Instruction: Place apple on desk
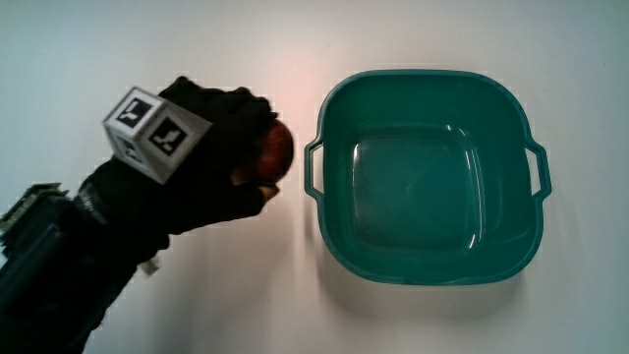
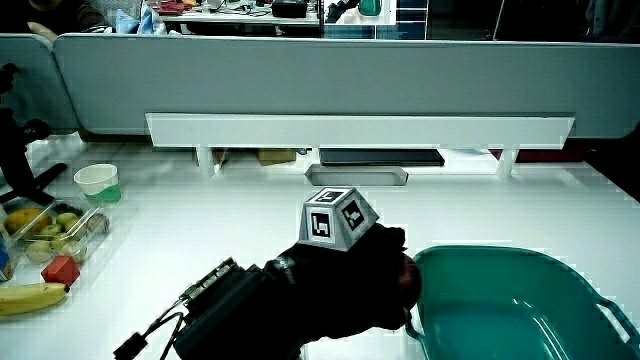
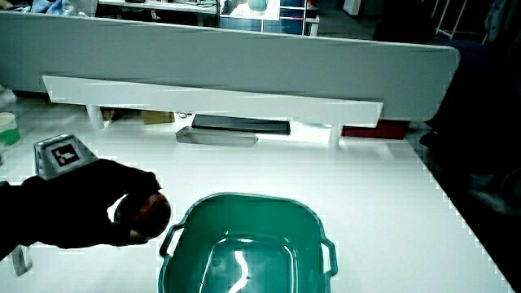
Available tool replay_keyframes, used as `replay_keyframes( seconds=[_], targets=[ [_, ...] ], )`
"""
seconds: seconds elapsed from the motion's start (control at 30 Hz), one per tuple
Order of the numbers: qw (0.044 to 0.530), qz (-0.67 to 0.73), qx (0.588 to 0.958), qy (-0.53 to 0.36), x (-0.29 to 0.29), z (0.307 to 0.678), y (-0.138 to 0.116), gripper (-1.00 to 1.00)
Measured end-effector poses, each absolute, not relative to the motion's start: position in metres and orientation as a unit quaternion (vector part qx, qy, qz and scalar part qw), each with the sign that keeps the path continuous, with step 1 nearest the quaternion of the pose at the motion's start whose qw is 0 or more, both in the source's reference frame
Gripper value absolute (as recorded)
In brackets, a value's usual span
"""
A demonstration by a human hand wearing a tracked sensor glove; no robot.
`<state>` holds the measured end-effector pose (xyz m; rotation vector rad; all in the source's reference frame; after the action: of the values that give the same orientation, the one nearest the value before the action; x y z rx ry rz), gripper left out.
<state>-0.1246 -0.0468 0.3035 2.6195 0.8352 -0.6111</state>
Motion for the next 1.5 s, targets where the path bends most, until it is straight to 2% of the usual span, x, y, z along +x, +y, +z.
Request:
replay_keyframes(
  seconds=[0.07,0.17,0.2,0.27,0.3,0.5,0.77,0.83,1.1,1.5],
  targets=[
    [0.196,-0.248,0.915,0.251,-0.134,0.314,-0.046,0.00],
    [0.199,-0.207,0.925,0.248,-0.139,0.311,-0.043,0.00],
    [0.215,-0.215,0.925,0.229,-0.143,0.317,-0.043,0.00],
    [0.208,-0.199,0.929,0.231,-0.148,0.321,-0.043,0.00],
    [0.225,-0.203,0.928,0.216,-0.151,0.325,-0.042,0.00],
    [0.252,-0.189,0.930,0.189,-0.160,0.350,-0.040,0.00],
    [0.274,-0.187,0.927,0.176,-0.170,0.376,-0.039,0.00],
    [0.264,-0.207,0.921,0.196,-0.173,0.386,-0.038,0.00],
    [0.286,-0.205,0.920,0.172,-0.176,0.384,-0.041,0.00],
    [0.321,-0.228,0.909,0.134,-0.186,0.392,-0.040,-0.44]
  ],
)
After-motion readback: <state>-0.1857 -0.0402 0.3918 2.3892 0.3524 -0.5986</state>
